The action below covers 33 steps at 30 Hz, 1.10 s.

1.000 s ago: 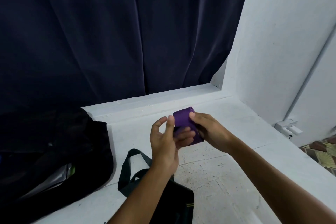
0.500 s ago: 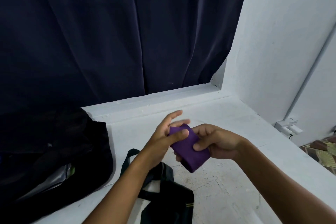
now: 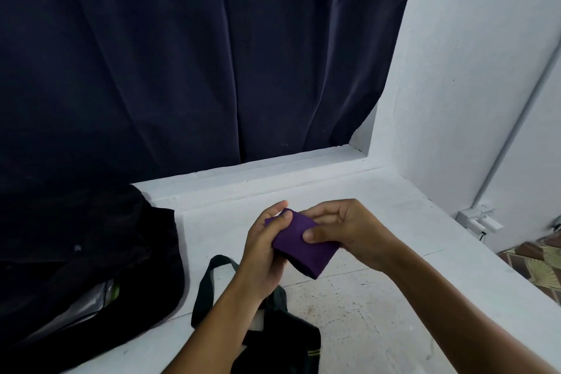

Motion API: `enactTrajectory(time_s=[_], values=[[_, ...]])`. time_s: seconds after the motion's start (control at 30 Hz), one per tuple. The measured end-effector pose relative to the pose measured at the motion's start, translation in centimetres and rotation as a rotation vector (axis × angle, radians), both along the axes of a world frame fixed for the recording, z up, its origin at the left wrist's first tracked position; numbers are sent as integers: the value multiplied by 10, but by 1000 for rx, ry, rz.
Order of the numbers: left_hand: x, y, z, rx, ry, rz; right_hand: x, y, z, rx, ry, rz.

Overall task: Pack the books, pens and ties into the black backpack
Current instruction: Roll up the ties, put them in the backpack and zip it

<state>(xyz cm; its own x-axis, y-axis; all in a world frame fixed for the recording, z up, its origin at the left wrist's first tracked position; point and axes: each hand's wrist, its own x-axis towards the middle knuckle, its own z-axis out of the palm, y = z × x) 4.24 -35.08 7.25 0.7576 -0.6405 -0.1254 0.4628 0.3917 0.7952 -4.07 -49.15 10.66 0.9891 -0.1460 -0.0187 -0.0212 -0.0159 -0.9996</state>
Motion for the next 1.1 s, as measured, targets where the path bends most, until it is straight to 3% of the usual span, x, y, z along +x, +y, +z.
enactTrajectory(time_s=[0.43,0.6,0.8,1.1], values=[[6,16,0,-41,19,138,18,15,-5,-122,54,-30],[9,26,1,24,-20,290,30,21,-11,142,238,61],[25,79,11,410,-169,323,63,48,-5,180,238,127],[21,197,41,373,-192,765,92,165,11,345,243,410]])
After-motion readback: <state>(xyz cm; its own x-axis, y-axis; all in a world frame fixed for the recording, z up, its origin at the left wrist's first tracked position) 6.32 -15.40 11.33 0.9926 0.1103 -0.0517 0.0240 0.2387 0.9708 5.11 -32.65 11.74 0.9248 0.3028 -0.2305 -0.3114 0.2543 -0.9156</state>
